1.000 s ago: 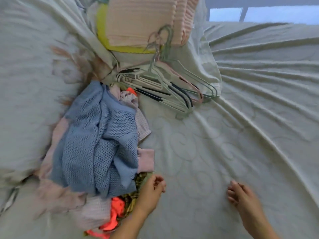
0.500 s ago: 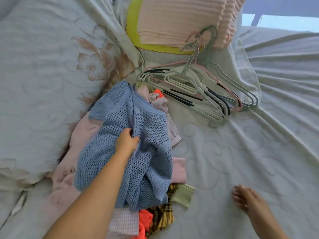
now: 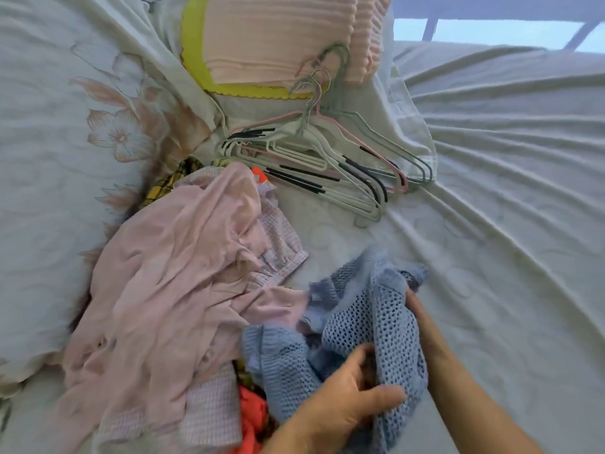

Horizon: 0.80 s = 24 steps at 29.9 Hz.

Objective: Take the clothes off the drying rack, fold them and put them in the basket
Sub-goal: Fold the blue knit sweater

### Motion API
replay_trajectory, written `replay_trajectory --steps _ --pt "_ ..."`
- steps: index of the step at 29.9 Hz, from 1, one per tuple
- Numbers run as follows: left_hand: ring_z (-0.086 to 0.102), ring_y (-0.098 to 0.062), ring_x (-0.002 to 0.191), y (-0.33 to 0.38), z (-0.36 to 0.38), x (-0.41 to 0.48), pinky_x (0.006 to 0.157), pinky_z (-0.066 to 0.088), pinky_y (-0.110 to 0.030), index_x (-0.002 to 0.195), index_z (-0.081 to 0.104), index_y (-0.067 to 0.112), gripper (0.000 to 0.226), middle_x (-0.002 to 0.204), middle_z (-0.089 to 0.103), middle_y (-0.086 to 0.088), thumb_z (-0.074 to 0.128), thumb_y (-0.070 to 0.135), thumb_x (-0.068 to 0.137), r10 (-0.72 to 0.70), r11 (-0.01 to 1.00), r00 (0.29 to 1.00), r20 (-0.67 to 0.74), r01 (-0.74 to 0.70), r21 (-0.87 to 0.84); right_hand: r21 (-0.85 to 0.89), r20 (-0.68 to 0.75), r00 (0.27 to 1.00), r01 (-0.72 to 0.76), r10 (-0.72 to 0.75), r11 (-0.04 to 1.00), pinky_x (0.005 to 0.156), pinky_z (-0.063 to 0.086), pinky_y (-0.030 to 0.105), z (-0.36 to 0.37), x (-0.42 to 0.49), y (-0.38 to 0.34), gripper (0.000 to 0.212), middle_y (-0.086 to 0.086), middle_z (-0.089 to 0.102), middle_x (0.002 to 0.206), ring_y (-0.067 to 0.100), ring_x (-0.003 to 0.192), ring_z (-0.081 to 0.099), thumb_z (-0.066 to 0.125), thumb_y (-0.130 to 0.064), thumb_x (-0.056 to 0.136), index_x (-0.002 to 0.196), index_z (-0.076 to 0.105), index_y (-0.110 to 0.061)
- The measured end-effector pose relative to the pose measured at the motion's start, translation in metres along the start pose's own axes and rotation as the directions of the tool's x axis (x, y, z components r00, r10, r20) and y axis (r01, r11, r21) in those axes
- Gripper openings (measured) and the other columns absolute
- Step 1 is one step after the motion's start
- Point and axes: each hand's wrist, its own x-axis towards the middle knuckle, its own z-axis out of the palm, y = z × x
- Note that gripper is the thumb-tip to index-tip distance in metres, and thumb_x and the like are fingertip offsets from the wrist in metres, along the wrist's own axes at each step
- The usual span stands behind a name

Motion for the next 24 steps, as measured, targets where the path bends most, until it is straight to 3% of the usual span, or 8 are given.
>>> replay_trajectory --steps 4,8,10,14,16,18,21,24 --pt "0.055 -0.009 0.059 0.004 -0.012 0.031 0.055 0.045 -0.020 0.084 0.053 0.015 0.023 0.069 0.055 0.002 0.054 0.038 0.087 0.083 0.931 0.927 -0.366 0.059 0.361 -0.088 -0.057 0.996 -0.073 0.068 0.993 0.059 0.059 0.035 -0.048 -0.034 -0.006 0.047 0.019 0.072 0.088 0.029 0.073 0.070 0.057 -0.041 0.075 0.104 0.063 -0.004" --pt "0.052 -0.017 0.109 0.049 -0.025 0.071 0.092 0.038 -0.026 0.115 0.052 0.012 0.035 0.116 0.057 -0.006 0.057 0.034 0.089 0.536 0.647 0.727 -0.429 -0.027 0.762 -0.213 -0.033 0.997 -0.072 0.066 0.974 0.064 0.057 0.035 -0.066 -0.075 -0.009 0.061 0.021 0.071 0.096 0.032 0.082 0.070 0.076 -0.040 0.059 0.106 0.064 -0.003" --pt "0.036 -0.017 0.131 0.065 -0.006 0.086 0.107 0.027 -0.028 0.138 0.035 0.012 0.071 0.144 0.039 -0.004 0.055 0.052 0.084 0.487 0.559 0.832 -0.265 -0.064 0.827 -0.272 0.010 0.995 -0.093 0.099 0.958 0.074 0.055 0.041 -0.069 -0.092 -0.012 0.088 0.024 0.069 0.100 0.036 0.087 0.068 0.092 -0.047 0.026 0.098 0.069 -0.004" --pt "0.035 -0.021 0.134 0.059 0.043 0.106 0.113 0.022 -0.044 0.142 0.031 0.023 0.128 0.144 0.041 -0.001 0.029 0.100 0.040 0.201 0.424 0.978 -0.055 -0.037 0.905 -0.329 0.098 0.993 -0.023 0.059 0.944 0.069 0.056 0.036 -0.066 -0.137 -0.029 0.076 0.017 0.072 0.086 0.028 0.077 0.070 0.092 -0.048 0.012 0.076 0.077 -0.010" --pt "0.055 -0.023 0.100 0.050 0.062 0.103 0.092 0.040 -0.035 0.104 0.059 0.022 0.090 0.104 0.063 -0.008 0.040 0.092 0.051 0.078 0.363 0.997 -0.014 -0.015 0.932 -0.332 0.126 0.992 0.045 -0.003 0.942 0.063 0.056 0.030 -0.066 -0.163 -0.044 0.072 0.014 0.073 0.084 0.024 0.074 0.070 0.092 -0.049 0.017 0.077 0.077 -0.012" --pt "0.042 -0.016 0.066 0.043 0.076 0.094 0.065 0.032 -0.029 0.067 0.046 0.019 0.043 0.065 0.046 -0.002 0.056 0.059 0.079 0.143 0.276 0.989 0.025 -0.064 0.959 -0.337 0.075 0.994 0.100 -0.079 0.936 0.059 0.056 0.029 -0.074 -0.185 -0.060 0.070 0.016 0.073 0.085 0.025 0.074 0.070 0.091 -0.049 0.028 0.081 0.075 -0.007" --pt "0.036 -0.008 0.058 0.056 0.089 0.051 0.062 0.031 -0.029 0.063 0.042 0.019 0.036 0.061 0.040 0.003 0.063 0.040 0.083 0.379 0.280 0.925 0.024 -0.139 0.950 -0.327 -0.078 0.978 0.161 -0.196 0.931 0.067 0.057 0.036 -0.097 -0.220 -0.082 0.059 0.018 0.072 0.091 0.031 0.081 0.070 0.078 -0.040 0.055 0.100 0.067 -0.003" --pt "0.046 -0.010 0.066 0.083 0.102 -0.003 0.060 0.036 -0.025 0.071 0.054 0.013 0.029 0.066 0.050 0.004 0.067 0.038 0.082 0.566 0.475 0.817 -0.111 -0.212 0.854 -0.390 -0.159 0.925 0.261 -0.344 0.883 0.069 0.057 0.038 -0.112 -0.258 -0.099 0.094 0.014 0.073 0.093 0.033 0.086 0.069 0.090 -0.054 0.023 0.101 0.066 -0.007"
